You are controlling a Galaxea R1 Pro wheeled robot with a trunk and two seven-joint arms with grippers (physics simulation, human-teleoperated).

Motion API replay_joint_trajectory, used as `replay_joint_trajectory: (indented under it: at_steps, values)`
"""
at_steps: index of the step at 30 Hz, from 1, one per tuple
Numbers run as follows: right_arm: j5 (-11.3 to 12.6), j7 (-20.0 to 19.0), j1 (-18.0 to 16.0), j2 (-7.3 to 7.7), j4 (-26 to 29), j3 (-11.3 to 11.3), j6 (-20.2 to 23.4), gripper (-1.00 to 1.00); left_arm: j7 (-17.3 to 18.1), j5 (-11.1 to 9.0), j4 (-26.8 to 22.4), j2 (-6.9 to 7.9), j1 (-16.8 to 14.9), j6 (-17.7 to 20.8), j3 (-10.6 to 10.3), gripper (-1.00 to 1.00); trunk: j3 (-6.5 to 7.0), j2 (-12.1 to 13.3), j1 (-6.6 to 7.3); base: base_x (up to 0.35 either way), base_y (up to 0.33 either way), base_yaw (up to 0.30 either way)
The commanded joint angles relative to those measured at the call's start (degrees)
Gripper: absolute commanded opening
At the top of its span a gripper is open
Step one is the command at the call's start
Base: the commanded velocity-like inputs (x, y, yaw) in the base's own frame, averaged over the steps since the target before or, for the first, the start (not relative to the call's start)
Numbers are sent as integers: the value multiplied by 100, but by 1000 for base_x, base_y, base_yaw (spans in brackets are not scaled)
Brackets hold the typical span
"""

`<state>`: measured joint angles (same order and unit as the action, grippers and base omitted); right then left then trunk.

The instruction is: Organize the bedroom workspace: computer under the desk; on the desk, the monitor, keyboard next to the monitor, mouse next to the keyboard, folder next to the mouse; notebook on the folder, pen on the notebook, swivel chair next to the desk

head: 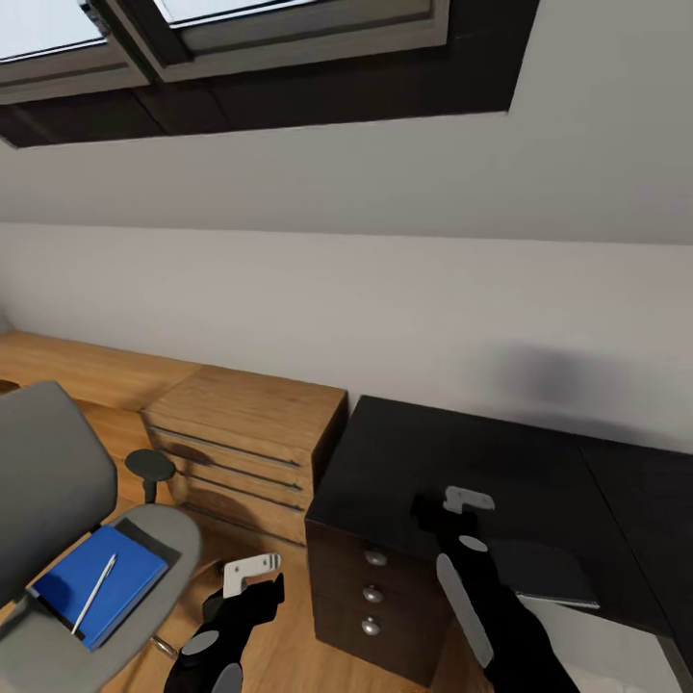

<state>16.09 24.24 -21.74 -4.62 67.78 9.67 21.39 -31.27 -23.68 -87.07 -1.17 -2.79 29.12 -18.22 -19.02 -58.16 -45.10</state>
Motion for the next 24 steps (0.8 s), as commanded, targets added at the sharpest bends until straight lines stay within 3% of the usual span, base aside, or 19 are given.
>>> replay_joint_trajectory:
  at_steps: [1,6,12,13,15,24]
  values:
    - [73,55,-6,-15,3,-225,5,-100,-55,-54,-6,2,-4,3,-6,100,-7,-5,-1,0,0,-218]
    - [85,63,-6,-44,22,-573,5,-100,-55,-50,-3,3,-4,-3,-7,100,-7,-5,-1,-66,68,-85]
    - [87,63,-6,-34,24,-615,5,-100,-55,-45,-3,3,-8,-3,-23,100,-7,-5,-1,-175,184,-4]
    - [87,55,-6,-8,24,-868,5,-100,-55,-40,-3,3,-7,-11,-102,100,-5,-5,-1,-8,8,-161]
    - [87,48,-6,-5,24,-1115,12,-100,-55,-34,-3,3,-9,-12,-116,100,2,-5,-1,-4,4,-202]
    - [80,39,-6,3,16,-1419,10,-100,-55,-32,-10,3,-11,-20,-126,100,35,-5,-1,0,0,-233]
